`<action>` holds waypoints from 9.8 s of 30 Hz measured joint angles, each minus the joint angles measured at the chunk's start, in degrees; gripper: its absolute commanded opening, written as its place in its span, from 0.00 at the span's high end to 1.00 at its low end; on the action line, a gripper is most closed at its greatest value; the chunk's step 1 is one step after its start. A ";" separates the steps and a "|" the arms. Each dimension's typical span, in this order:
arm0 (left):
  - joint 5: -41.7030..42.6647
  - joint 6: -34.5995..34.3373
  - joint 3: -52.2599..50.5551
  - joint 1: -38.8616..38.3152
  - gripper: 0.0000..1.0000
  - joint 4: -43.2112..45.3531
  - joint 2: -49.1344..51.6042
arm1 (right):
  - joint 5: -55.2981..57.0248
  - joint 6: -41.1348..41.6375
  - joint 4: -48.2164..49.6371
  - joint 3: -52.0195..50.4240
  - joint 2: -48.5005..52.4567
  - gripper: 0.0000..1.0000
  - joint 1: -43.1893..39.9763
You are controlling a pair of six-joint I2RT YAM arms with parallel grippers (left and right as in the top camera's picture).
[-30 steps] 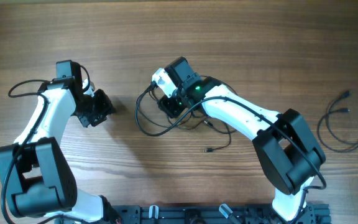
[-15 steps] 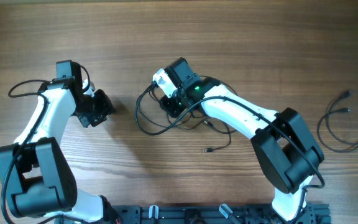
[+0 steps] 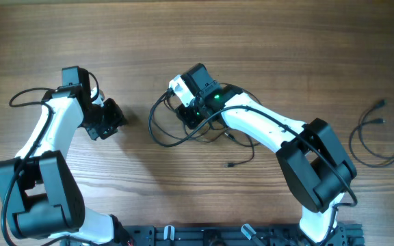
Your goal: Untangle cables
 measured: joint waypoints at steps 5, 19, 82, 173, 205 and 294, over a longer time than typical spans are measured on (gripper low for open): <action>0.00 0.00 0.00 0.00 0.61 0.00 0.00 | 0.00 0.50 -0.17 0.00 0.00 0.60 0.00; 0.00 0.00 0.00 0.00 0.61 -0.02 0.00 | 0.00 0.70 -0.39 0.00 0.00 0.60 0.00; -0.02 0.00 0.00 0.00 0.61 -0.61 0.00 | 0.20 12.76 -1.09 -0.87 -3.74 0.96 -5.31; 9.27 -0.02 0.00 -21.44 0.45 9.51 -0.02 | 9.86 17.00 -25.55 39.21 -32.94 0.96 -27.76; 8.17 -0.02 0.00 -21.44 0.48 6.67 -0.02 | 17.57 25.38 -51.06 38.53 -6.05 0.96 -67.95; -6.25 -0.02 0.00 -12.02 0.39 -1.01 -0.02 | 6.19 9.73 -23.93 -6.03 -15.89 0.20 -22.82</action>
